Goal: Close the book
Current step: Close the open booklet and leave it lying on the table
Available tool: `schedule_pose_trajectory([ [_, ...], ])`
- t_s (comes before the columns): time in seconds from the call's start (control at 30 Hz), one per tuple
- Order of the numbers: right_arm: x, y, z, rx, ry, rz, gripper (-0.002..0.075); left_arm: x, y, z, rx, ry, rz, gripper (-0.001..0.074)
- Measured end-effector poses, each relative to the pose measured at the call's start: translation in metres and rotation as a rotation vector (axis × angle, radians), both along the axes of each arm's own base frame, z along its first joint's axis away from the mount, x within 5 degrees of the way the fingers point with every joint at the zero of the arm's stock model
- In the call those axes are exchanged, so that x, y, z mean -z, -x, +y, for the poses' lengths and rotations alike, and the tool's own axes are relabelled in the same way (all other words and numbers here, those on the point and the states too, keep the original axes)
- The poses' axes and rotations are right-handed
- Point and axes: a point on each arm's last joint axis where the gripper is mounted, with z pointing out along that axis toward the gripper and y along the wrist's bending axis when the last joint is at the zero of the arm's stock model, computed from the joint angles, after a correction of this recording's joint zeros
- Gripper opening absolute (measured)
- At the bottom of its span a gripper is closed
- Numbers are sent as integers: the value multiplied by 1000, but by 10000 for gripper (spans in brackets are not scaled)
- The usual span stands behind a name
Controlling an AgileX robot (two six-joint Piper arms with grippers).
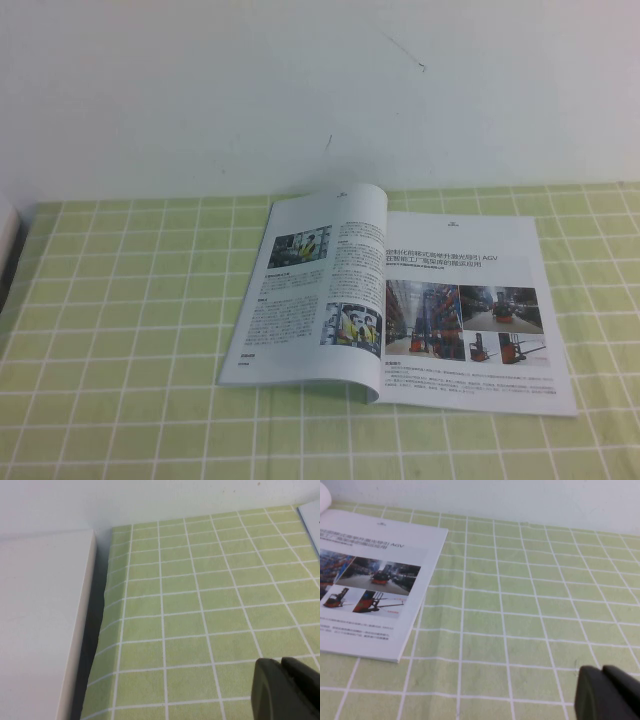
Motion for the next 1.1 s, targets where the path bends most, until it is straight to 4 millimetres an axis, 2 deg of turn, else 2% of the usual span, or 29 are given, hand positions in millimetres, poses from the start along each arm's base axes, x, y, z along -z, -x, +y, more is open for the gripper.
schedule_pose_trajectory([
  [1.1,0,0,-1,2,24,1,-3,0,0,0,2,-4,0,-3],
])
